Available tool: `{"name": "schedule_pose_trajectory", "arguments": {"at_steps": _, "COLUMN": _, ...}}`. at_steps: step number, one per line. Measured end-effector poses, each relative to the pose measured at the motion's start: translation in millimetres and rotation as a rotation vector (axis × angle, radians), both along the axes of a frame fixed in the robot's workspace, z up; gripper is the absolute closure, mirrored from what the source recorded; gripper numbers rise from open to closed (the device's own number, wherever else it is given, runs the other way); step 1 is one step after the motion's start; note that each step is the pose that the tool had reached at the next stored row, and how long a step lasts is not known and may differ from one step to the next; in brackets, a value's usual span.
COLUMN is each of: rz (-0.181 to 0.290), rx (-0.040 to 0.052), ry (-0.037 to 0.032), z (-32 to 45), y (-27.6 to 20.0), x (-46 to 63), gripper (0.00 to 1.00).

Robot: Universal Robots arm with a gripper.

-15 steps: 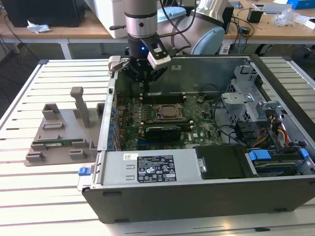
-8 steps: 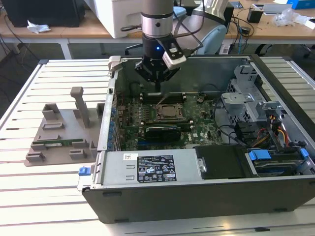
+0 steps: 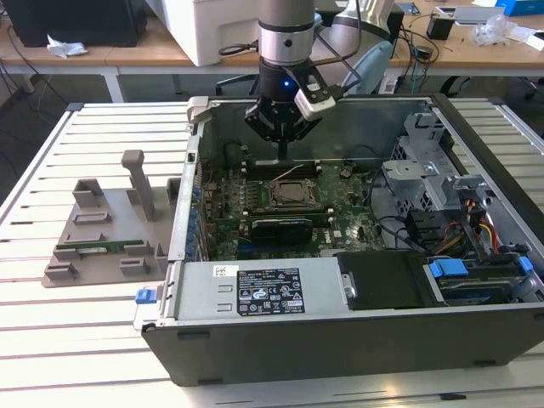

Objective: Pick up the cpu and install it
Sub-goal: 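Install the first cpu locking lever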

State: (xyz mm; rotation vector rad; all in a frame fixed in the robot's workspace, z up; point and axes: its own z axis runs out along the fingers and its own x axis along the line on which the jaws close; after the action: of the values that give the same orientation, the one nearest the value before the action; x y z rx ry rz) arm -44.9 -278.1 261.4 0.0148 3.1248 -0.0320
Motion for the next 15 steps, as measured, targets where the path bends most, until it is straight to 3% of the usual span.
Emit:
{"name": "schedule_pose_trajectory", "arguments": {"at_steps": 2, "rz": 0.013, "rx": 0.0001, "ry": -0.0001, "z": -0.2, "y": -1.3, "x": 0.0, "gripper": 0.89}}
{"name": "schedule_pose_trajectory", "arguments": {"at_steps": 5, "rz": 0.081, "rx": 0.0014, "ry": -0.0002, "z": -0.6, "y": -1.4, "x": 0.0, "gripper": 0.89}}
{"name": "schedule_pose_trajectory", "arguments": {"at_steps": 6, "rz": 0.082, "rx": 0.0239, "ry": -0.0010, "z": -0.7, "y": -2.0, "x": 0.0, "gripper": 0.89}}
{"name": "schedule_pose_trajectory", "arguments": {"at_steps": 7, "rz": 0.082, "rx": 0.0398, "ry": -0.0016, "z": -0.8, "y": -3.1, "x": 0.0, "gripper": 0.89}}
{"name": "schedule_pose_trajectory", "arguments": {"at_steps": 9, "rz": 0.081, "rx": 0.0825, "ry": -0.0035, "z": -1.4, "y": -8.6, "x": -0.3, "gripper": 0.89}}
{"name": "schedule_pose_trajectory", "arguments": {"at_steps": 15, "rz": 0.082, "rx": 0.0853, "ry": -0.0035, "z": -1.6, "y": -9.2, "x": -0.4, "gripper": 0.89}}
